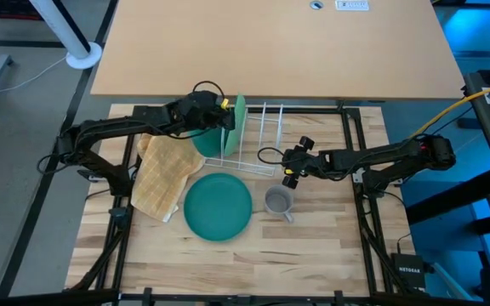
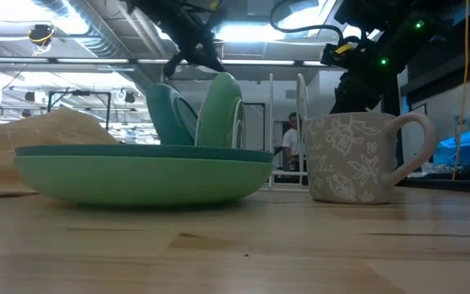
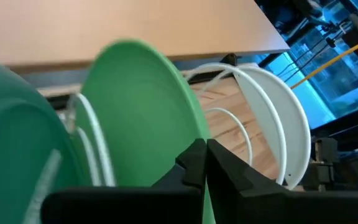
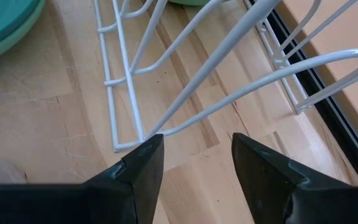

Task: Sort dishes
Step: Put the green plate into the dish rack

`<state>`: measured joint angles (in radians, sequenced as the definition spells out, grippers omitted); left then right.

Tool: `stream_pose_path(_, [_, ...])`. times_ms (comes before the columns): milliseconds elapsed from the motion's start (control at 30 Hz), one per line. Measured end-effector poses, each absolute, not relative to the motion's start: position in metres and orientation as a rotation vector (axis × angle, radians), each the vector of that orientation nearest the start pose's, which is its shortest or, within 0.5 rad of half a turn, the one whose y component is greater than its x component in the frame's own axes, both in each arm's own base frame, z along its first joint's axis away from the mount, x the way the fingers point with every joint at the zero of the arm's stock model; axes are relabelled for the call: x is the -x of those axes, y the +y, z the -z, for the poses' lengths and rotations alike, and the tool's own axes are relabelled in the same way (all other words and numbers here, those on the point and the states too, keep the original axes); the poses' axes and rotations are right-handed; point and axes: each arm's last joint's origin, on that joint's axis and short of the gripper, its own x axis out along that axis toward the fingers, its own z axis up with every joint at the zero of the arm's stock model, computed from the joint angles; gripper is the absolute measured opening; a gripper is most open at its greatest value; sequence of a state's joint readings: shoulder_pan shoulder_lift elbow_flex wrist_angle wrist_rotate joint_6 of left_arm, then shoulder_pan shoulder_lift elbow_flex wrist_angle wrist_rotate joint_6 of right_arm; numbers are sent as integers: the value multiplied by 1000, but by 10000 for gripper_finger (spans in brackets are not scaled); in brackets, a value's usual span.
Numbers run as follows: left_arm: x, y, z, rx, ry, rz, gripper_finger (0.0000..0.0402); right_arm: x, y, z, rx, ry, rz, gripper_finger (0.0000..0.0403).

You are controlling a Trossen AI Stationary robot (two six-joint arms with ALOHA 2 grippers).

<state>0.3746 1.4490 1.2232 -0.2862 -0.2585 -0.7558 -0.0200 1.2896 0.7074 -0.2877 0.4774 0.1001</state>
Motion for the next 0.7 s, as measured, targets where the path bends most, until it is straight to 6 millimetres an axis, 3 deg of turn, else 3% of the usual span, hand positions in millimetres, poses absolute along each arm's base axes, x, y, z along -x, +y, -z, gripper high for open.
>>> stream_pose_path(233, [-271,120,-328,667,384,-883,4,-244,-18,-201,107,831,507,195])
stream_pose_path(333, [-268,119,-336,623,352,-873,5,-244,-18,-201,107,830,507,195])
stream_pose_path(567, [-288,105,-359,371,201,-656,2,-244,-18,-201,107,829,507,195])
stream_pose_path(700, [-300,97,-355,297,214,-597,3,-245,-18,-201,106,826,507,195])
